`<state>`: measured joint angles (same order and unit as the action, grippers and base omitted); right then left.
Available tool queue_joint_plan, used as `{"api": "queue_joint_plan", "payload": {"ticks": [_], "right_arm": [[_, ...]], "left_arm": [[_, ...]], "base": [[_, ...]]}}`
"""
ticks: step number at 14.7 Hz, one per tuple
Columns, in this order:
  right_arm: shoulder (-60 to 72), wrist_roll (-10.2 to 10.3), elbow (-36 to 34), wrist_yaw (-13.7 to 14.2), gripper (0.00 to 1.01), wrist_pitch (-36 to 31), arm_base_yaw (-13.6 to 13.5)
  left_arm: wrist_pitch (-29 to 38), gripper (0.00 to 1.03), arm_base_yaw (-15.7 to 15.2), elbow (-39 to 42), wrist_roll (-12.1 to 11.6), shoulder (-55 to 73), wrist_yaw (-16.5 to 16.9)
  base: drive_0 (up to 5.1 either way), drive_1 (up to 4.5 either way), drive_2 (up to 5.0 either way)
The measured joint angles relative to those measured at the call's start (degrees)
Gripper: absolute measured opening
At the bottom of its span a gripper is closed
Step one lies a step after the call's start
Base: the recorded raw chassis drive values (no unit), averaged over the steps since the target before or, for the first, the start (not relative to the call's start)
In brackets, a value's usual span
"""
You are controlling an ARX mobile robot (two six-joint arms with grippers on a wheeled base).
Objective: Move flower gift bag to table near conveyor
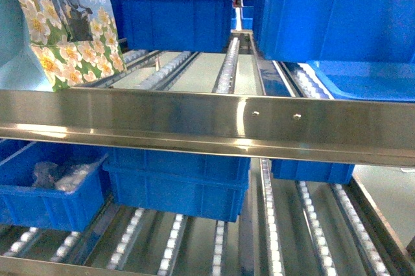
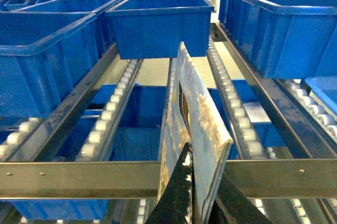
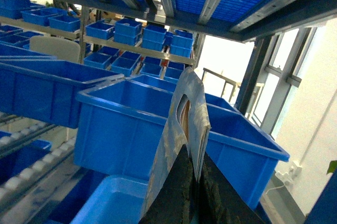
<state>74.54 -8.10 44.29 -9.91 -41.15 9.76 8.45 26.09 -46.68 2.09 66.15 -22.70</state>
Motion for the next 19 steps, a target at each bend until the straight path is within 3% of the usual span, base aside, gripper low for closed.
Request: {"api": "queue_joint_plan", "payload": {"ticks": [19], "right_arm": [[-0.02,0.11,0.00,-0.02,0.02,-0.15,0.00]], "left_arm": [[0.11,0.02,0.00,-0.02,0.00,-0.07,0.00]], "base": [[-4.8,1.71,3.3]]}}
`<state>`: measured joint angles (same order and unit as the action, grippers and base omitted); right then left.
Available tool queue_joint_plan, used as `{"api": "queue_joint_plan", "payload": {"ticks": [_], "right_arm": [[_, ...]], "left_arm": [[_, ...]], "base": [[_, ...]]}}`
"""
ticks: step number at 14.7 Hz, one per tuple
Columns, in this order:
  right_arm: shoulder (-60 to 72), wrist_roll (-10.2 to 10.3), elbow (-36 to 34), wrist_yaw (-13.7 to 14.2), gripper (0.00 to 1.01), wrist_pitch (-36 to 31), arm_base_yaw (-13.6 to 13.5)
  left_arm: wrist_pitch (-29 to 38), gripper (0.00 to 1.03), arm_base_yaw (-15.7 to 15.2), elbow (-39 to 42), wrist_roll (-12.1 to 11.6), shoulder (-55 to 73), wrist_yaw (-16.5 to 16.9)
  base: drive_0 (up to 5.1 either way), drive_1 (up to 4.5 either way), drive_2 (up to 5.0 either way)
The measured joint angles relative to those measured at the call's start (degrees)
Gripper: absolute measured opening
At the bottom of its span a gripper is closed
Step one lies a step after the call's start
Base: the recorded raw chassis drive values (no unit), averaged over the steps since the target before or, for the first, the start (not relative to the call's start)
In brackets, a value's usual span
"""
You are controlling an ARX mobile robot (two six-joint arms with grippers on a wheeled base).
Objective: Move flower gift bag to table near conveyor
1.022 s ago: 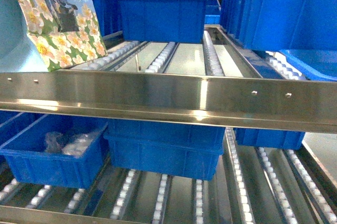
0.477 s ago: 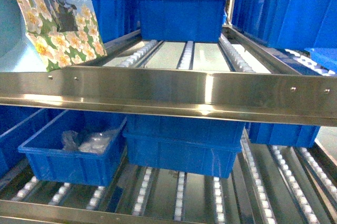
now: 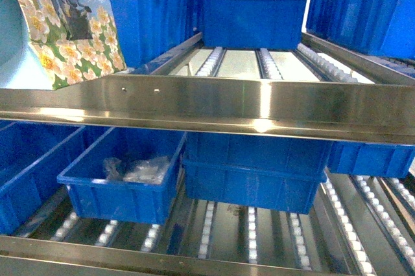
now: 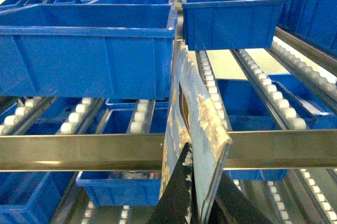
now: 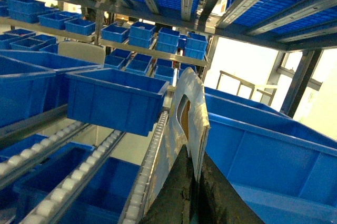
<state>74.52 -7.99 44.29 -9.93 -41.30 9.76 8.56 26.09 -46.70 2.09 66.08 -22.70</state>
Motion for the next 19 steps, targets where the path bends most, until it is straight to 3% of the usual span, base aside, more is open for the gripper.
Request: {"api": "queue_joint_plan", "payload": {"ticks": [19], "right_arm": [[0.00,0.00,0.00,0.00,0.02,0.09,-0.35]], "left_arm": [[-0.04,0.02,-0.02,0.00,-0.02,0.07,0.00]], "base": [[-4.8,1.23,3.6]]}}
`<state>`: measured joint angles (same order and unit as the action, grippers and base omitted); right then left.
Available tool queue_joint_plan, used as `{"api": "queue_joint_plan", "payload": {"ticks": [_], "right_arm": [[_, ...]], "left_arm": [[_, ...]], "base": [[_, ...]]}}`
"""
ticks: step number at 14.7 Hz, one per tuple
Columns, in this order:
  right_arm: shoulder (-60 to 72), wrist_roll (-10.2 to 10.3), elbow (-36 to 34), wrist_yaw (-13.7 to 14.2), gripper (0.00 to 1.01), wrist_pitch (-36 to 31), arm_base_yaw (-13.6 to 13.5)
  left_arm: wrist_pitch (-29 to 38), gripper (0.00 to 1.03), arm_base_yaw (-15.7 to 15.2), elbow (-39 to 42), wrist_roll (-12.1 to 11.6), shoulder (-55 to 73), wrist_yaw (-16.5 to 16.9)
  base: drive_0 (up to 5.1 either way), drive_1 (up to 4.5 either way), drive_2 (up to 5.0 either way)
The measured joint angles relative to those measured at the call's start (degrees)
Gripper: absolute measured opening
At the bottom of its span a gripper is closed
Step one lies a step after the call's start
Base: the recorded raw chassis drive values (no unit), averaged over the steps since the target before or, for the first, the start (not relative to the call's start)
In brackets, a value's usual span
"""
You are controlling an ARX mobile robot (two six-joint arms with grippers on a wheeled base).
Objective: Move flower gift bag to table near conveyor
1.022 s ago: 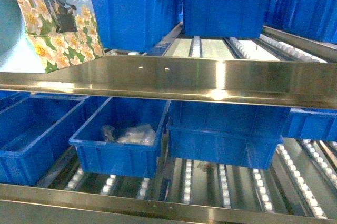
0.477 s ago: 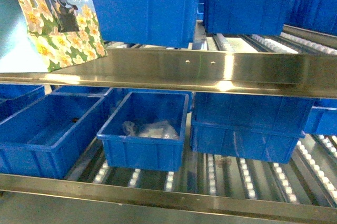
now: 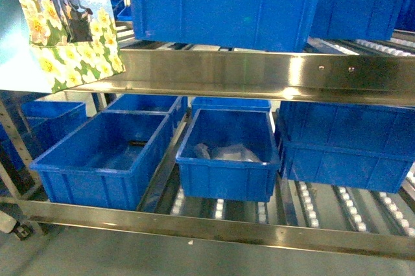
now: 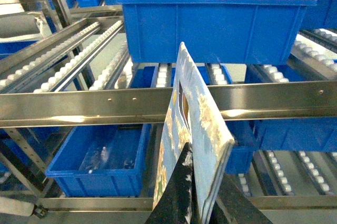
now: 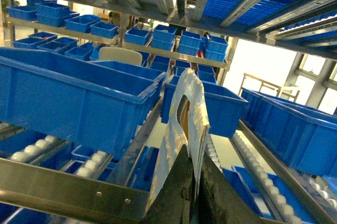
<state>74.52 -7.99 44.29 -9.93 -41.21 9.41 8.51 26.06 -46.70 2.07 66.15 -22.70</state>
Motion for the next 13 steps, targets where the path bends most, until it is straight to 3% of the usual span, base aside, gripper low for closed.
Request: {"api": "queue_joint_plan", "payload": {"ticks": [13], "right_arm": [[0.00,0.02,0.00,0.00,0.02,-0.28,0.02]], "left_arm": [[0.07,0.02,0.02,0.00,0.02,0.00,0.00]], "base": [[-4.8,1.58,3.3]]}}
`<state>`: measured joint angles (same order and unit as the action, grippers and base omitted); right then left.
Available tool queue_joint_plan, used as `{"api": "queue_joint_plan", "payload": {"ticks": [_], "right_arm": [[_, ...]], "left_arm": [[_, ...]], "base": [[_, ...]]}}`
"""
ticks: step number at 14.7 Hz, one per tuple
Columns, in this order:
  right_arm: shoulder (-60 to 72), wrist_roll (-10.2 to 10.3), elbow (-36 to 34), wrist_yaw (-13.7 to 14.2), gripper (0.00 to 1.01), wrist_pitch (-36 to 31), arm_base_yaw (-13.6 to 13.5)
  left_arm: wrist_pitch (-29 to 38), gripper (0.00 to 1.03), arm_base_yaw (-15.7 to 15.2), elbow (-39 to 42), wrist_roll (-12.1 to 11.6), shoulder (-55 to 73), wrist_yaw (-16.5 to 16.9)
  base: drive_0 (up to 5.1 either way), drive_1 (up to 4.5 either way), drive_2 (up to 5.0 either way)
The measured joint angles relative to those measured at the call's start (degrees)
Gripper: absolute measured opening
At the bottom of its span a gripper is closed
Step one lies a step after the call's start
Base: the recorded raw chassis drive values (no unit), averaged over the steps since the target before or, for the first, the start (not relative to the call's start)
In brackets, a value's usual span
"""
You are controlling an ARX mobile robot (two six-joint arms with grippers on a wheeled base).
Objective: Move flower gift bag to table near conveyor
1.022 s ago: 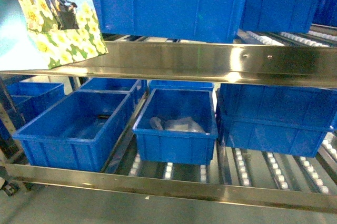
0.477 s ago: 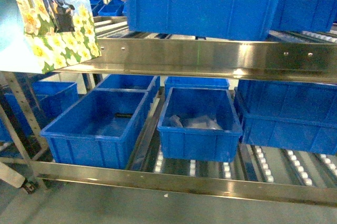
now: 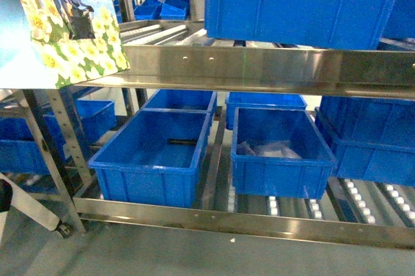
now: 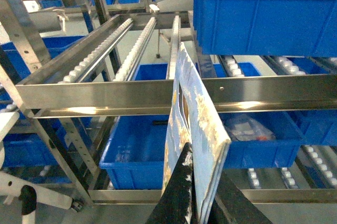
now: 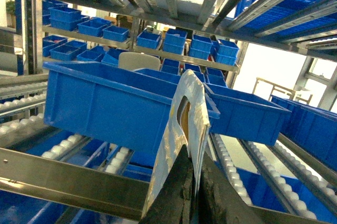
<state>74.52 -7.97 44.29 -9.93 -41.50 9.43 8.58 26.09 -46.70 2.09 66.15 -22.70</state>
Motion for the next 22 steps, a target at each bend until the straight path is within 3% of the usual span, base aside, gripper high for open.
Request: {"api": "queue_joint_plan", "payload": {"ticks": [6,22], "right_arm": [[0.00,0.00,0.00,-0.02,0.02,0.09,-0.02],[0.00,0.00,0.00,-0.02,0.02,0.20,0.00]], "left_arm": [[-0.02,0.02,0.00,0.00,0.00,0.00,0.00],[-0.04,0.02,0.00,0.00,0.00,0.00,0.00]], "base": [[-4.8,1.61,3.3],[-4.4,4.05,0.5]]}}
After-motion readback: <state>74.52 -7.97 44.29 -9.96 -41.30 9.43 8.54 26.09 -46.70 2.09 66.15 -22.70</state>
